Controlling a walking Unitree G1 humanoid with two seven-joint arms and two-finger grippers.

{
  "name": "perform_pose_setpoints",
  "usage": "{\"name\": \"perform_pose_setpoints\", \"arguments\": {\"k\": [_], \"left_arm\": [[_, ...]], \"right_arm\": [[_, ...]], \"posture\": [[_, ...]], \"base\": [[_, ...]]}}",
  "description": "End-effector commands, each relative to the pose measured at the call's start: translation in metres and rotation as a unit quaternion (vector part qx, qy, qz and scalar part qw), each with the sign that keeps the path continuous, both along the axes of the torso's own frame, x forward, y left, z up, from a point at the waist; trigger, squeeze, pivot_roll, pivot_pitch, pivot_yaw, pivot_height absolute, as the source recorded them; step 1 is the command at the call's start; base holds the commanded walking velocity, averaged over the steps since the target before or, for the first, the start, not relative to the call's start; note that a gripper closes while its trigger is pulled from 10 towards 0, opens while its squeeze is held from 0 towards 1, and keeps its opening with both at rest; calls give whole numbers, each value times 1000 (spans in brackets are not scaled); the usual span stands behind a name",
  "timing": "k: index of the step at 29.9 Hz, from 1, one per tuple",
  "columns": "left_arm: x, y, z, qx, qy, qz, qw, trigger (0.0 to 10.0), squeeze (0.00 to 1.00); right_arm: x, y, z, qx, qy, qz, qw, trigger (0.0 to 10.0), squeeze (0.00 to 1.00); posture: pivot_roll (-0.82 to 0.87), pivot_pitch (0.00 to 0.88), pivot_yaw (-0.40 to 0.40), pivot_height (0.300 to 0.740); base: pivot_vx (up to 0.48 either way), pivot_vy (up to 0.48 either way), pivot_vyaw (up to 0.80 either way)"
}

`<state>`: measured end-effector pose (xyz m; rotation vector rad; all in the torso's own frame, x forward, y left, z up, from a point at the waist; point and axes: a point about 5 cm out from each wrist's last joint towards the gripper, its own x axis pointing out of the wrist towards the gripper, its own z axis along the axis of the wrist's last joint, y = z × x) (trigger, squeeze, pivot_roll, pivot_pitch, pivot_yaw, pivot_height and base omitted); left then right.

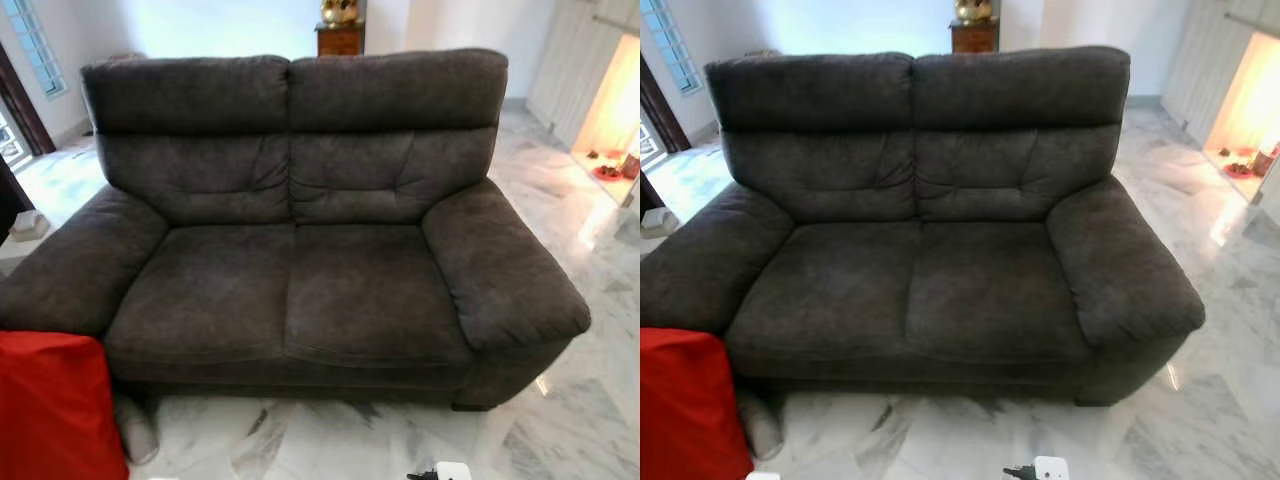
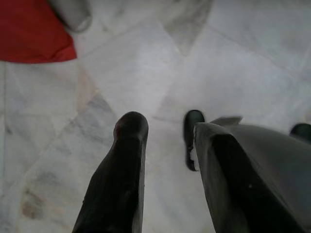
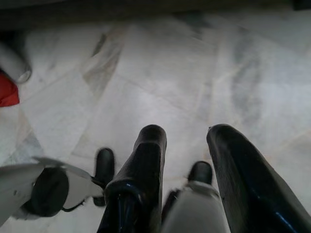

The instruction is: Move the pillow to the sofa from floor

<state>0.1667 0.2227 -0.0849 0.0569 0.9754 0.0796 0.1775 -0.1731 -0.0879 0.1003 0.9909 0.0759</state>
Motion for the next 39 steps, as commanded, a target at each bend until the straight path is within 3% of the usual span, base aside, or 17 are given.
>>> {"name": "perform_pose_setpoints", "arguments": {"k": [1,39], "left_arm": [[-9,9,-2,10,16,6,1000,10000,0],[-7,11,0,11,9,14,1000,10000,0]], "right_arm": [[4,10,1,8,-5,11,1000,10000,0],[7,12,2,18,-8,0,1000,10000,0]], "posture": [[1,0,44,740],[11,0,41,740]], "base": [[0,465,0],[0,462,0]]}}
